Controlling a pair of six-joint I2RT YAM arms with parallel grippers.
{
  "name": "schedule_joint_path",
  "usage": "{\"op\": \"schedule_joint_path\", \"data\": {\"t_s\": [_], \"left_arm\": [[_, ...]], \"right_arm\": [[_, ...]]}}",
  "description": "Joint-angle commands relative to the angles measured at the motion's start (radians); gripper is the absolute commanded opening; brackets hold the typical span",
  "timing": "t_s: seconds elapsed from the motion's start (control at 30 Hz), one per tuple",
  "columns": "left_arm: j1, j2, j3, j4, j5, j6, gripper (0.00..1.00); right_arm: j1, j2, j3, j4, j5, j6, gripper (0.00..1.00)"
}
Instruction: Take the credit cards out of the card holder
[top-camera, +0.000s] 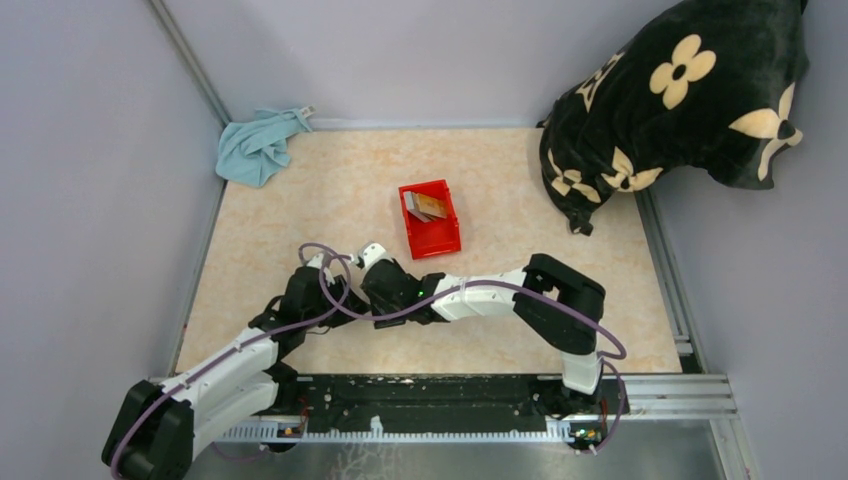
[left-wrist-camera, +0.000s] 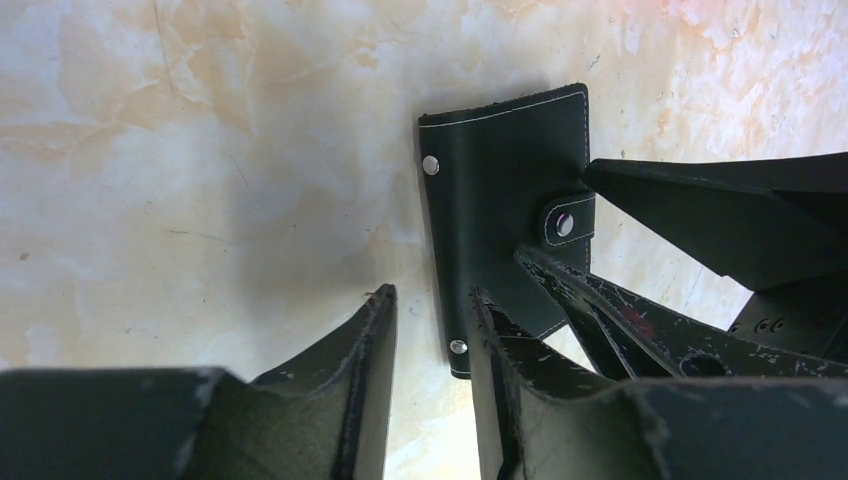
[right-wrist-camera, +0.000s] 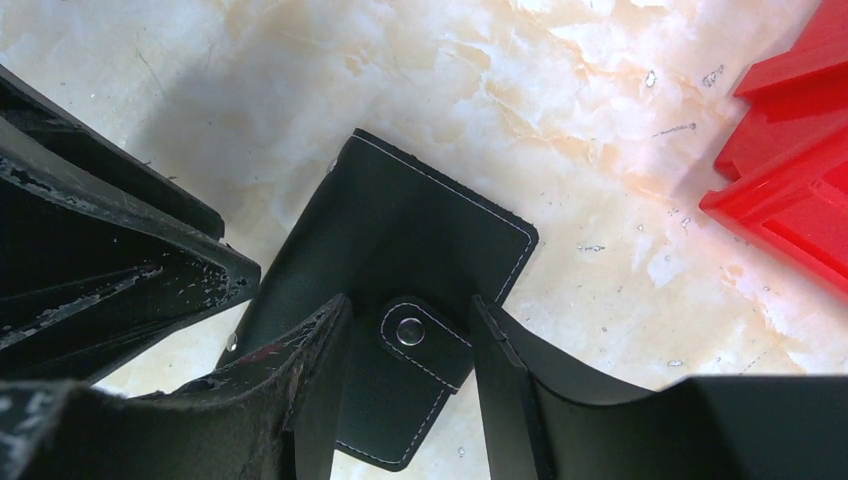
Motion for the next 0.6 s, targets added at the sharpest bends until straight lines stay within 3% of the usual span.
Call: {"op": "schedule_joint_path", "data": {"t_s": [0.0, 0.2, 0.47, 0.57], "left_arm": [[-0.003, 0.002, -0.007, 0.005, -0.007, -0.003, 0.41], [-0.002, 0.017, -0.005, 0.009, 0.002, -0.010, 0.44], [-0.003, 0.012, -0.008, 0.013, 0.002, -0.012, 0.44], [-0.003, 0.012, -0.005, 0.017, 0.005, -0.012, 0.44]], "right_arm": [[0.009, 0.005, -0.017, 0.011, 0.008, -0.013, 0.48], [0.019, 0.023, -0.030, -0.030, 0.030, -0.021, 0.39], [0.020, 0.007, -0.066, -0.023, 0.003, 0.028, 0.00], [0.020, 0.002, -0.069, -0.022, 0.003, 0.039, 0.00]]}}
